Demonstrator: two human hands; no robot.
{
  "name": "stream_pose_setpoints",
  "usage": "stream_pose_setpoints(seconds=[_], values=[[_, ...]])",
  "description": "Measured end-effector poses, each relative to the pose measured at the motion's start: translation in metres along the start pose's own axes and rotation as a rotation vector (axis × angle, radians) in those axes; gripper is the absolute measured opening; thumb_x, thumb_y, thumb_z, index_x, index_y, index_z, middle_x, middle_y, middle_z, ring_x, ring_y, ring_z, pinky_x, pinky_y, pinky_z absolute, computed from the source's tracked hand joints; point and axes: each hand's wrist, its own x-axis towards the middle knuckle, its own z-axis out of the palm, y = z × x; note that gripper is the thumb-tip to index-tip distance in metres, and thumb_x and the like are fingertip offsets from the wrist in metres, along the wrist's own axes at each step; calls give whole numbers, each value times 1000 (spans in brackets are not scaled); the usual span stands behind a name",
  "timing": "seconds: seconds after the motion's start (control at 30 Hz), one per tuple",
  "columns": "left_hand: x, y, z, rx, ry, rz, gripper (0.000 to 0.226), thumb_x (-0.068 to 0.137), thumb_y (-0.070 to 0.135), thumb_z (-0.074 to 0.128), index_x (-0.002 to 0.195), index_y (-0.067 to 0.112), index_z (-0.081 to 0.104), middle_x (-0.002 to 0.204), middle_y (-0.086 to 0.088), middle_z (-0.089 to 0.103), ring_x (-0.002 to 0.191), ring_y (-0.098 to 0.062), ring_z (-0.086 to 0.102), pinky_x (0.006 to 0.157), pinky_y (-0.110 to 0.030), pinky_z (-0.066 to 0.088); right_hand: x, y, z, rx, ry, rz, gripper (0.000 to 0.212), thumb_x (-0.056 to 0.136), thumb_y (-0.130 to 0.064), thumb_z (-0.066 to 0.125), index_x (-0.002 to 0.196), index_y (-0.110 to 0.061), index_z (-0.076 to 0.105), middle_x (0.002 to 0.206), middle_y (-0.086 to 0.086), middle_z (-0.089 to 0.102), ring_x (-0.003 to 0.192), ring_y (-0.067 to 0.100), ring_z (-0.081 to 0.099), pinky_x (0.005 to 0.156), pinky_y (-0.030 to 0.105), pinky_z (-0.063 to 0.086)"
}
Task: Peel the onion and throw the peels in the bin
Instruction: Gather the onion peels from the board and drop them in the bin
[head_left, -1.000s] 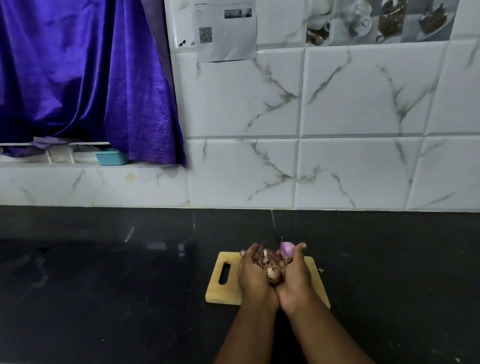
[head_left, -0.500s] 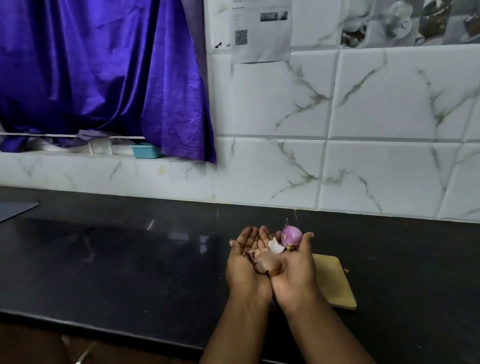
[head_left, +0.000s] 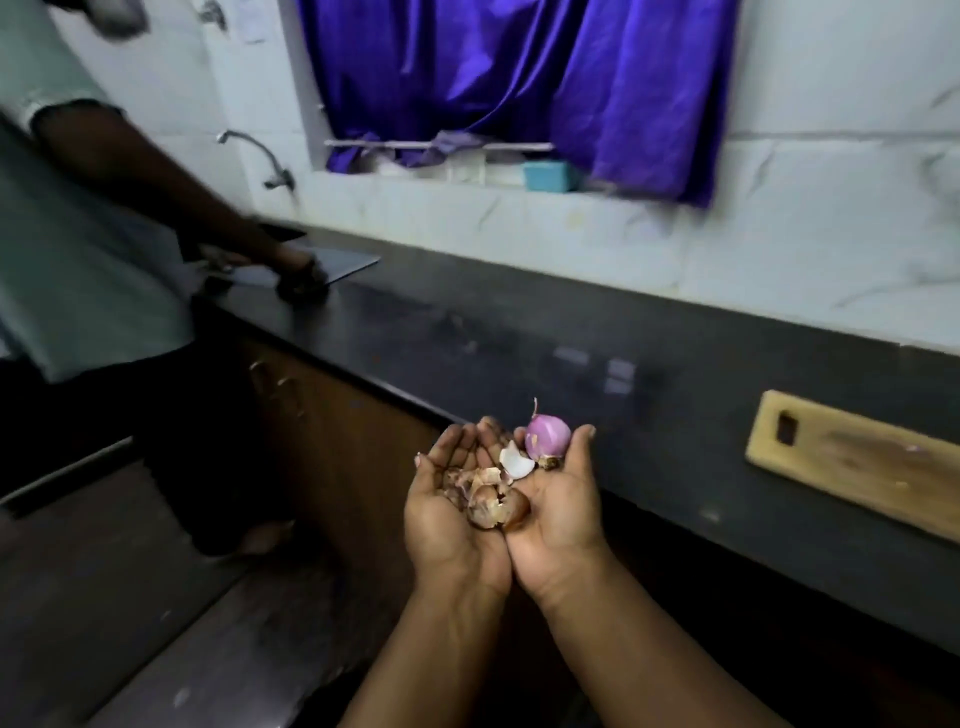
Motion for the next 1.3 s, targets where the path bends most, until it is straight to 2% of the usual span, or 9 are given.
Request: stream_pose_setpoints(seconds=[0.2, 0.37, 0.47, 0.63, 0.83, 1.0, 1.07, 1.2, 1.3], values=[[12, 64, -110, 18, 283, 115, 45, 113, 31, 33, 104, 2, 65, 111, -17, 69, 113, -34, 67, 97, -50, 54, 25, 115, -46, -77, 192, 222, 70, 92, -76, 40, 104, -9, 57, 120, 22, 68, 118, 39, 63, 116, 59, 37], [31, 82, -197, 18, 494, 86, 48, 114, 35, 32, 102, 3, 66, 108, -17, 69, 124, -38, 60, 117, -59, 43, 52, 180, -103, -141, 400, 341, 75, 97, -72, 33, 98, 0, 55, 111, 25, 60, 131, 40, 50, 117, 53, 31], [45, 87, -233, 39, 613, 68, 49, 114, 37, 28, 104, 6, 65, 111, -19, 68, 110, -38, 65, 119, -60, 39, 69, 215, -129, -210, 446, 403, 101, 81, -82, 53, 130, 6, 51, 143, 27, 54, 144, 42, 43, 121, 58, 30], [64, 93, -266, 90, 729, 49, 50, 112, 48, 32, 120, 11, 65, 127, -17, 64, 116, -40, 65, 116, -57, 43, 107, 263, -188, -449, 530, 436, 100, 64, -88, 61, 134, -17, 61, 137, 21, 64, 117, 43, 68, 102, 61, 51], [75, 100, -291, 353, 711, -32, 45, 108, 39, 47, 107, 11, 82, 85, -20, 80, 84, -37, 72, 83, -46, 58, 118, 261, -194, -683, 417, 542, 85, 83, -87, 42, 130, -20, 65, 114, 12, 76, 97, 30, 76, 73, 39, 58], [83, 95, -302, 644, 733, 86, 32, 103, 3, 53, 117, 20, 76, 114, -15, 80, 110, -33, 73, 102, -50, 57, 121, 267, -199, -752, 404, 567, 87, 84, -86, 41, 134, -18, 65, 126, 8, 72, 115, 27, 70, 102, 46, 54], [81, 90, -299, 754, 689, 134, 22, 107, 25, 55, 122, 23, 71, 118, -6, 78, 117, -26, 71, 112, -50, 50, 125, 272, -206, -777, 368, 556, 103, 66, -98, 45, 131, -22, 68, 126, 4, 74, 118, 26, 70, 109, 50, 49], [86, 77, -323, 1009, 593, 95, 68, 83, 80, 58, 134, 36, 64, 128, 4, 76, 123, -18, 69, 115, -53, 47, 133, 278, -223, -796, 331, 540, 122, 36, -105, 57, 120, -18, 76, 119, 11, 77, 118, 29, 70, 114, 48, 44], [81, 76, -314, 985, 565, 128, 43, 107, 38, 55, 145, 19, 57, 135, -4, 70, 122, -20, 68, 111, -42, 51, 124, 262, -196, -777, 329, 559, 112, 61, -98, 50, 132, -12, 66, 117, 12, 75, 110, 22, 70, 112, 36, 44]])
